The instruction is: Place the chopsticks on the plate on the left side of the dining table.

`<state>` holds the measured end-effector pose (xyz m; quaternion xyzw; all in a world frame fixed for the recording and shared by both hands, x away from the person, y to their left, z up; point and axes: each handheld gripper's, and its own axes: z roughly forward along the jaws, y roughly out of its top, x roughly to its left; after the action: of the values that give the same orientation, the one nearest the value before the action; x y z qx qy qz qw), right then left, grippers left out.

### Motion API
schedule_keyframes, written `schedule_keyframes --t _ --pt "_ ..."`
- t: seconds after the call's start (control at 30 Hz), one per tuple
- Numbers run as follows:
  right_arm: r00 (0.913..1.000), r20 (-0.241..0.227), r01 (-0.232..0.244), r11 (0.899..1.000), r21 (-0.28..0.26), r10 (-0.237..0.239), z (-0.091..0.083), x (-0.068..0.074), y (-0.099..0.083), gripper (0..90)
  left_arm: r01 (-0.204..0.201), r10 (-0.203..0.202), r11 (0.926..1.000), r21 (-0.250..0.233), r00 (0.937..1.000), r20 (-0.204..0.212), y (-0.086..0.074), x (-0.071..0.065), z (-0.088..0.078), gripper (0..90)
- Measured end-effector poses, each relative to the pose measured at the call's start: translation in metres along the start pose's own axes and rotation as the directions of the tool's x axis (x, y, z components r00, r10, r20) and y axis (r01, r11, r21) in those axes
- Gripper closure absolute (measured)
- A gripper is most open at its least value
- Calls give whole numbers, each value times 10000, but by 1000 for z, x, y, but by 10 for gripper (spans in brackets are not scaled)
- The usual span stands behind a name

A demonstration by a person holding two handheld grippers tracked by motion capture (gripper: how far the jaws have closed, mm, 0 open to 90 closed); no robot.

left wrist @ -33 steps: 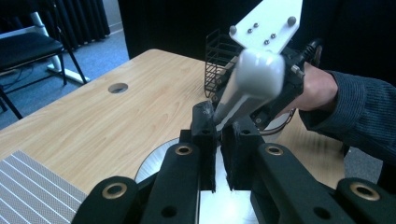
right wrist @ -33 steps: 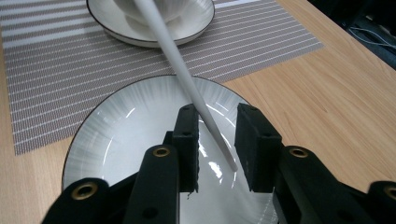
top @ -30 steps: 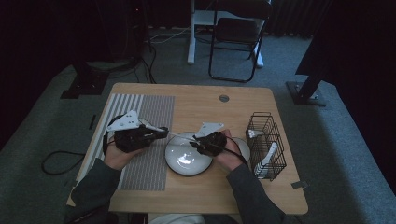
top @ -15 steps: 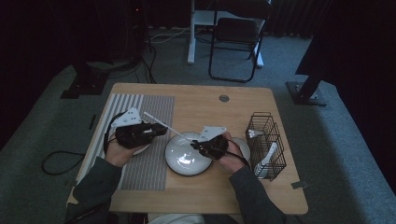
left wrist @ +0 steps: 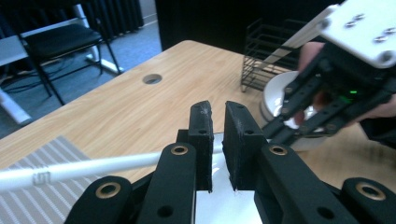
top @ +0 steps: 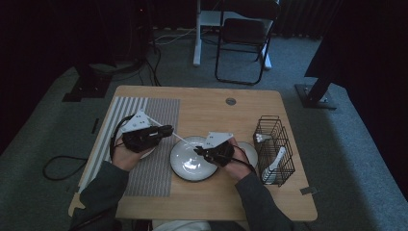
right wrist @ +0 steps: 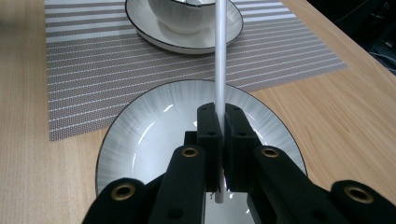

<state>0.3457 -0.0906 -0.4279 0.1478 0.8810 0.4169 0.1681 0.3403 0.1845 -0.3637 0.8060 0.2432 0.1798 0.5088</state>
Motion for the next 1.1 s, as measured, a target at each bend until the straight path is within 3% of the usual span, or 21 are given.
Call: schedule_keyframes --t 0.3,0.47,0.73,1.1 --pt "9991 -271 315 9995 -29 -316 0 6 2 870 224 -213 9997 138 9968 -771 -14 11 0 828" --pt "9986 -409 344 9994 -85 -347 1 8 6 869 235 -147 9975 673 9915 -1292 -25 18 2 820" --pt "9980 -471 416 9991 86 -412 4 10 11 869 484 -370 9954 822 9902 -1347 -30 23 5 798" --pt "9974 -607 435 9971 629 -396 25 11 18 869 545 -495 9978 386 9915 -1205 -25 24 0 764"
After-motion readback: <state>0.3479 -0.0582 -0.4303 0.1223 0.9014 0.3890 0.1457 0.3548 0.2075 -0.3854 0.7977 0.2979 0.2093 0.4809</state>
